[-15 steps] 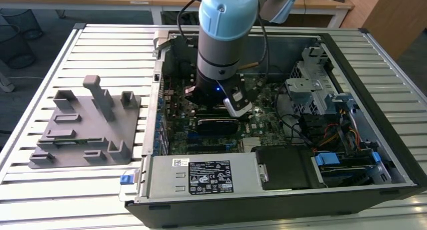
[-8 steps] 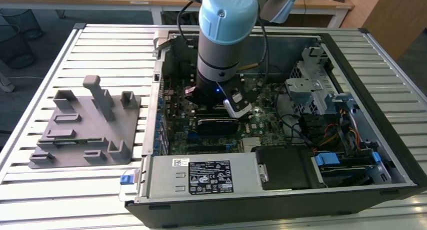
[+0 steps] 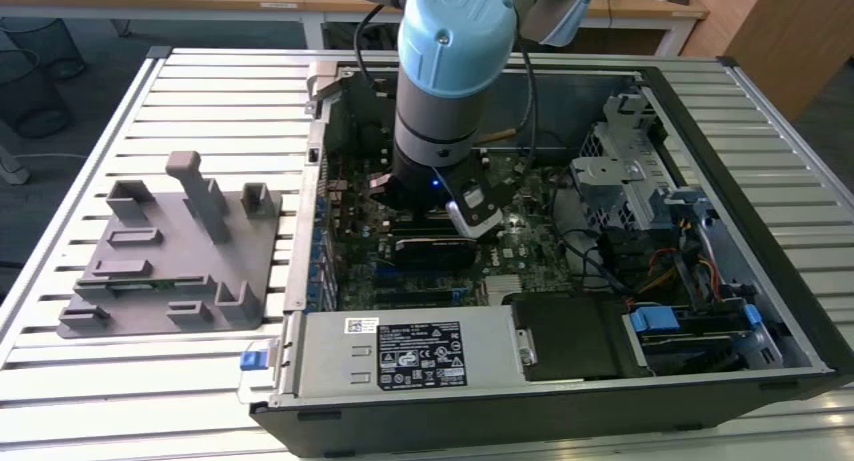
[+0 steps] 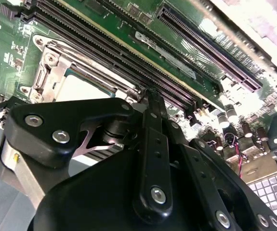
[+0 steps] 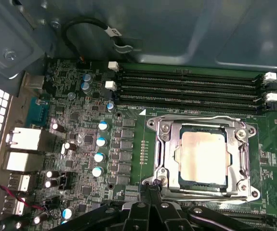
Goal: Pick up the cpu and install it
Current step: 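Install the second cpu locking lever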
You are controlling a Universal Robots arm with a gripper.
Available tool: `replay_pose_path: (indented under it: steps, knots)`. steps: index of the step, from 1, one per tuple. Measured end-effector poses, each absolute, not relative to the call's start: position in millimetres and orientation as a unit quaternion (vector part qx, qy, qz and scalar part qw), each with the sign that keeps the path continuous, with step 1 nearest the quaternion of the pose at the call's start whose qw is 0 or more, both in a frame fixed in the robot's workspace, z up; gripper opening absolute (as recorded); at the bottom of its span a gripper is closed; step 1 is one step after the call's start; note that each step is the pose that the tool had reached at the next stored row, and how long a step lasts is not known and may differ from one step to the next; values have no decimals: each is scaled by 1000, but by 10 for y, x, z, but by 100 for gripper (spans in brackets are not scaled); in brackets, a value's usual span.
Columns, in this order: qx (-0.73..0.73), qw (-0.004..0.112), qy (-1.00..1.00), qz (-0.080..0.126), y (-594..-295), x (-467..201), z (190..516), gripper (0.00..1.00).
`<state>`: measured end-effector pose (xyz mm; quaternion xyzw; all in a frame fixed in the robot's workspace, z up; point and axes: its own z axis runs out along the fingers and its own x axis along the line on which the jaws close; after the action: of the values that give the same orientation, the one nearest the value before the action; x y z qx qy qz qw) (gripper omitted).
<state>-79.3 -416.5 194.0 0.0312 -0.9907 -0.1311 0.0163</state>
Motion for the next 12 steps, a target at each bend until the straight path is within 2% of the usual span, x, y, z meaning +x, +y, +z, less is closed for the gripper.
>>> replay_pose_path:
  steps: [12]
  knots:
    - [31,16,-990,-138,-4164,-811,1903,11]
